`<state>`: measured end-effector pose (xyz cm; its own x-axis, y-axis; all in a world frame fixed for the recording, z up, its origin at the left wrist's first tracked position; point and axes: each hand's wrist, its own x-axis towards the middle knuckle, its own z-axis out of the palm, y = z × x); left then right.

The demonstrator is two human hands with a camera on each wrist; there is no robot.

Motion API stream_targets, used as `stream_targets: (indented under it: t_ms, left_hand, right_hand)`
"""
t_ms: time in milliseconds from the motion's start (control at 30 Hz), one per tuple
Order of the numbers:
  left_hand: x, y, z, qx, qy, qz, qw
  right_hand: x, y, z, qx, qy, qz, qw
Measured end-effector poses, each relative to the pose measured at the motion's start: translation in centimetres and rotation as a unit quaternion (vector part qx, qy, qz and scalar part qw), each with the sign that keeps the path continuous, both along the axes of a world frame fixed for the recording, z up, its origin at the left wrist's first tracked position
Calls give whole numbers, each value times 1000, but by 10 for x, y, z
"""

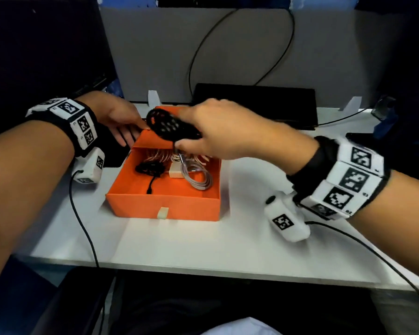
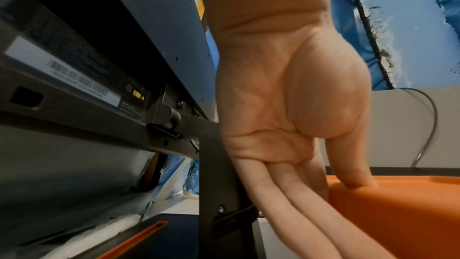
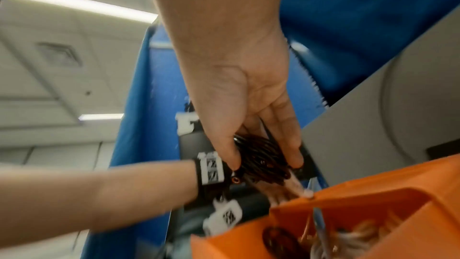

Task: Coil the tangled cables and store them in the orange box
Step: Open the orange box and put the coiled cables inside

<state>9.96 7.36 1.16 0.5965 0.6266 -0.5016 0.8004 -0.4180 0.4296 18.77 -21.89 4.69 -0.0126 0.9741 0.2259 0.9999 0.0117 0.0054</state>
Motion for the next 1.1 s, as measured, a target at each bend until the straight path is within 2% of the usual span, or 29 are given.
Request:
stream_targets:
  t_ms: [67, 133, 200, 267, 367, 433, 467, 567, 633, 667, 733, 800, 867, 967, 1033, 1100]
  left_hand:
    - [1, -2, -2, 10, -5, 11, 1000]
    - [0, -1, -2, 6, 1, 13, 1000]
    - [0, 1, -1, -6, 9, 5, 1000]
    - [-1, 3, 0, -16, 10, 0, 1000]
    - [-2, 5, 0, -20, -3, -4, 1000]
    - [-3, 5, -1, -25, -10, -3, 1000]
    - [-4, 6, -1, -27, -12, -3, 1000]
    - [-3, 5, -2, -23, -20, -3, 1000]
    - [-4, 6, -4, -18, -23, -4, 1000]
    - [-4, 6, -4, -17, -21, -3, 1000]
    - [-4, 4, -3, -19, -14, 0, 1000]
    - [-3, 3, 0, -21, -7, 0, 1000]
    - [-2, 1, 1, -17, 0, -2, 1000]
    - [-3, 1, 2, -17, 4, -2, 1000]
    - [-3, 1, 2, -17, 6, -3, 1000]
    - [-3, 0, 3, -16, 8, -5, 1000]
  right_hand:
    - [-24, 23, -17, -20, -120, 58, 991]
    - [-38, 41, -35, -47, -204, 109, 972]
    - [-43, 54, -51, -66, -249, 167, 952]
    - [-44, 60, -65, -87, -258, 211, 939]
    - [-43, 64, -79, -111, -249, 240, 931]
    - [-39, 65, -79, -117, -219, 247, 937]
    - [-35, 65, -76, -133, -178, 243, 944]
    - [-18, 58, -47, -155, 47, 231, 959]
    - [3, 56, -24, -55, 165, 199, 965]
    - [19, 59, -18, -2, 184, 149, 972]
    - [59, 68, -20, 51, 146, 3, 988]
    - [99, 75, -34, 13, 75, -143, 987]
    - [127, 78, -55, -77, 20, -210, 974]
    - [148, 85, -81, -218, -28, -225, 949]
    - [159, 90, -89, -220, -41, -227, 948]
    - [166, 93, -93, -178, -38, -246, 952]
